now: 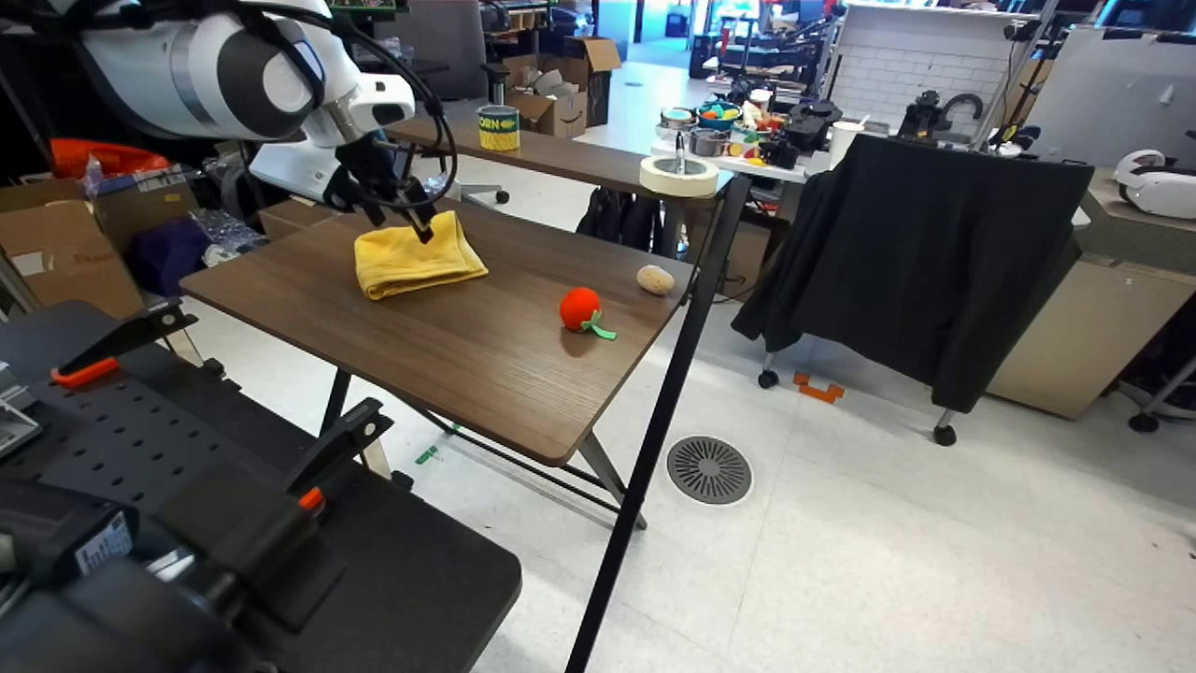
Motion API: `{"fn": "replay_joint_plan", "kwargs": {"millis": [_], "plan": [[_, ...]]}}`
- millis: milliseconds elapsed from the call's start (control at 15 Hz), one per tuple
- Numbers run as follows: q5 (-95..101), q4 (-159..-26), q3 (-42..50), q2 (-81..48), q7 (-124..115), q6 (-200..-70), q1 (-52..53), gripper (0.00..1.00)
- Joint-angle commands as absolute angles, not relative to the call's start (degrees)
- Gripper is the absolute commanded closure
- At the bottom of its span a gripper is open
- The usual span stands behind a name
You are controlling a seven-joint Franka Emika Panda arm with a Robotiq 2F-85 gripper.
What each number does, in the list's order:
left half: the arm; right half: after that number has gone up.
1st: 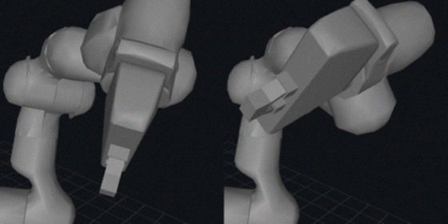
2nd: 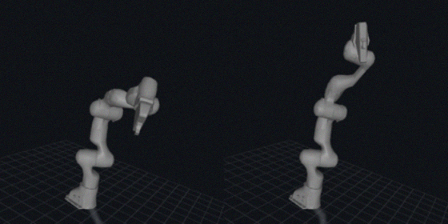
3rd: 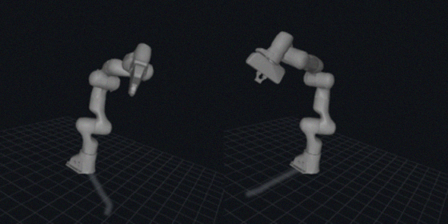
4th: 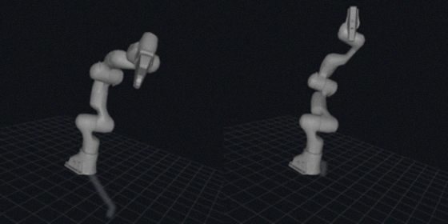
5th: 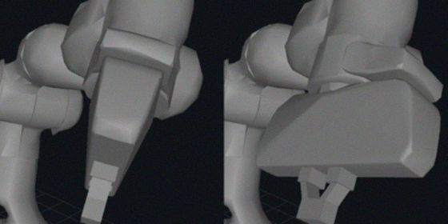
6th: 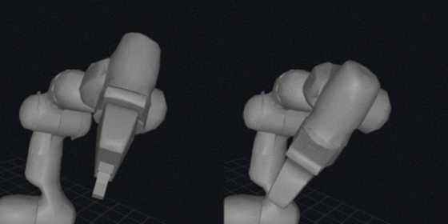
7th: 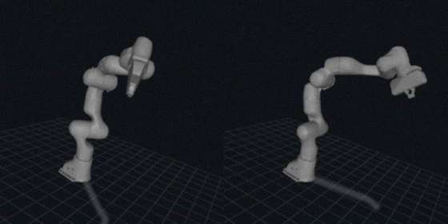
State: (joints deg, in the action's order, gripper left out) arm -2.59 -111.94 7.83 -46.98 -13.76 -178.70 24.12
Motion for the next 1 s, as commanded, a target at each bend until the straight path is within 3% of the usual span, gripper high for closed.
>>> {"fn": "replay_joint_plan", "kwargs": {"millis": [0,933], "plan": [[-2.8,-107.6,5.5,-50.8,-12.8,-176.1,22.3,0.00],[-2.7,-103.9,3.9,-55.4,-12.7,-168.7,19.4,0.00]]}}
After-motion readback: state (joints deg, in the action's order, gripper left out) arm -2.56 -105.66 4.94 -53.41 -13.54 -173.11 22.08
